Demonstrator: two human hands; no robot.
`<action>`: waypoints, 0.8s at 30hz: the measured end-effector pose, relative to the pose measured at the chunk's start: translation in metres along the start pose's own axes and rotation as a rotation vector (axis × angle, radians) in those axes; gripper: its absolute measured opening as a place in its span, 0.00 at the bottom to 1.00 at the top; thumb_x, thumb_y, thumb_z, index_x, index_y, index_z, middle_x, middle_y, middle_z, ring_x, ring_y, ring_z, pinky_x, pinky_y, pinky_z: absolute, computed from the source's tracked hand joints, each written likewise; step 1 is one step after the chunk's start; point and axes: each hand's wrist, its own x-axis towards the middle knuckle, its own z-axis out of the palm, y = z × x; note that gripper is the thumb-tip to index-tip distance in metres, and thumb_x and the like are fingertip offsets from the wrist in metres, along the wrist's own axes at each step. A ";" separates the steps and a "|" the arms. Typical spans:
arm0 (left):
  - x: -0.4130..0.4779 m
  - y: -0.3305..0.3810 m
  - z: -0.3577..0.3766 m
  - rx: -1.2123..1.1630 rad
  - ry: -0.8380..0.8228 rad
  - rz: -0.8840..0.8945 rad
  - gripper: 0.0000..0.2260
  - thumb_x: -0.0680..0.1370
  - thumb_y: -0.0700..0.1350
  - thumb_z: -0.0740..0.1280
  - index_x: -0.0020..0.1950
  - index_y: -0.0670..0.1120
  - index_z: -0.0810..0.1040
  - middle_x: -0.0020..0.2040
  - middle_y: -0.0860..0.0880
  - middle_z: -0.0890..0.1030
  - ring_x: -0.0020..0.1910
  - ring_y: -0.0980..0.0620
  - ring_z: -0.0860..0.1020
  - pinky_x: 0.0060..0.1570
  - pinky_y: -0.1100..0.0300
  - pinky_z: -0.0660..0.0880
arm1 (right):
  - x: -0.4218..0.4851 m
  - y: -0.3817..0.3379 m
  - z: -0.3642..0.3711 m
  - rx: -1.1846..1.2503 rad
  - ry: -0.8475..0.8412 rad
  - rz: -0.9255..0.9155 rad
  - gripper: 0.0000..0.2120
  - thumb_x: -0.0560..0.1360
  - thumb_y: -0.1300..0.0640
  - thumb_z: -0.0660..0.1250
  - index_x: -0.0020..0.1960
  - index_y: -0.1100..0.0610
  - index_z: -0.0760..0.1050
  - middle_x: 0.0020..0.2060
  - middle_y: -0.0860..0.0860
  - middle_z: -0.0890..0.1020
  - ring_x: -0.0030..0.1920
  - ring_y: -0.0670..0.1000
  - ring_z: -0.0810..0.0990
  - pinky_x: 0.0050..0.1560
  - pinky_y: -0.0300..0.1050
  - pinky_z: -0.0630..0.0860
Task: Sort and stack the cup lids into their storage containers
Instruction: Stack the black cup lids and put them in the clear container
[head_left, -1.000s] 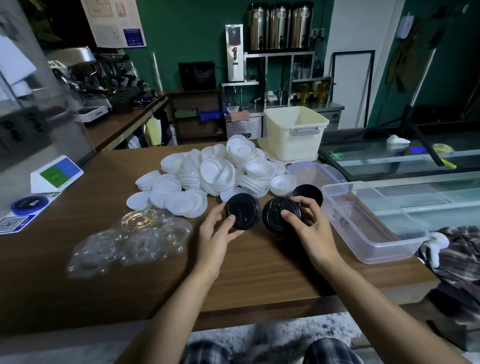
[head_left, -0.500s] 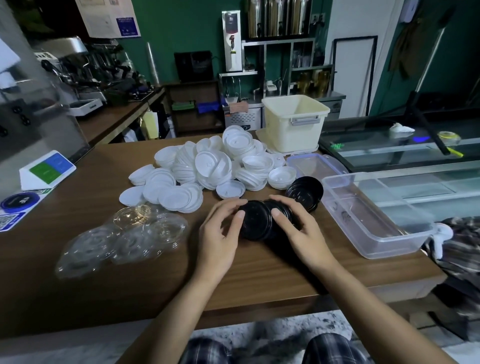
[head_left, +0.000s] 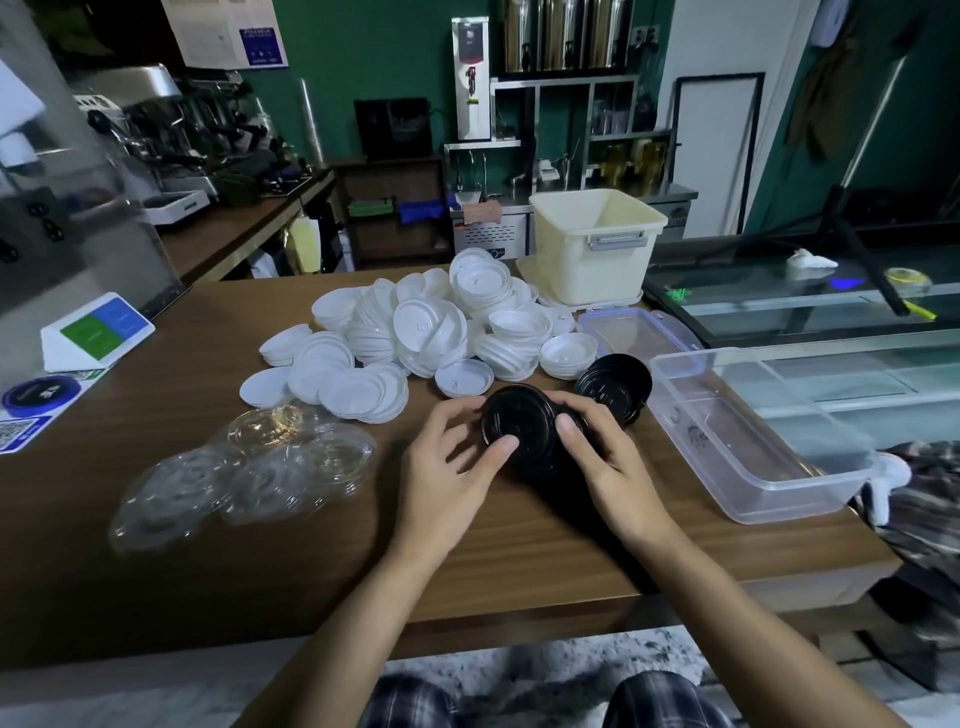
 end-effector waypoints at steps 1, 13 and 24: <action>0.000 0.001 0.001 -0.009 0.012 0.013 0.18 0.76 0.34 0.76 0.63 0.45 0.79 0.58 0.49 0.86 0.61 0.50 0.83 0.63 0.54 0.80 | 0.000 0.000 0.000 0.012 -0.004 0.005 0.13 0.85 0.48 0.64 0.67 0.45 0.80 0.63 0.42 0.82 0.70 0.45 0.76 0.77 0.53 0.68; -0.001 -0.003 0.003 0.366 -0.123 0.350 0.19 0.80 0.36 0.72 0.70 0.49 0.81 0.64 0.52 0.77 0.63 0.48 0.80 0.61 0.54 0.78 | -0.001 -0.002 -0.002 0.147 -0.061 0.109 0.16 0.84 0.42 0.60 0.66 0.44 0.80 0.66 0.49 0.81 0.71 0.49 0.77 0.78 0.59 0.66; 0.005 0.000 0.001 0.142 -0.254 -0.088 0.19 0.80 0.46 0.73 0.71 0.50 0.79 0.64 0.60 0.83 0.65 0.65 0.78 0.61 0.71 0.72 | -0.003 -0.004 -0.007 0.188 -0.047 0.056 0.16 0.79 0.58 0.73 0.65 0.57 0.78 0.57 0.51 0.86 0.61 0.50 0.83 0.64 0.40 0.76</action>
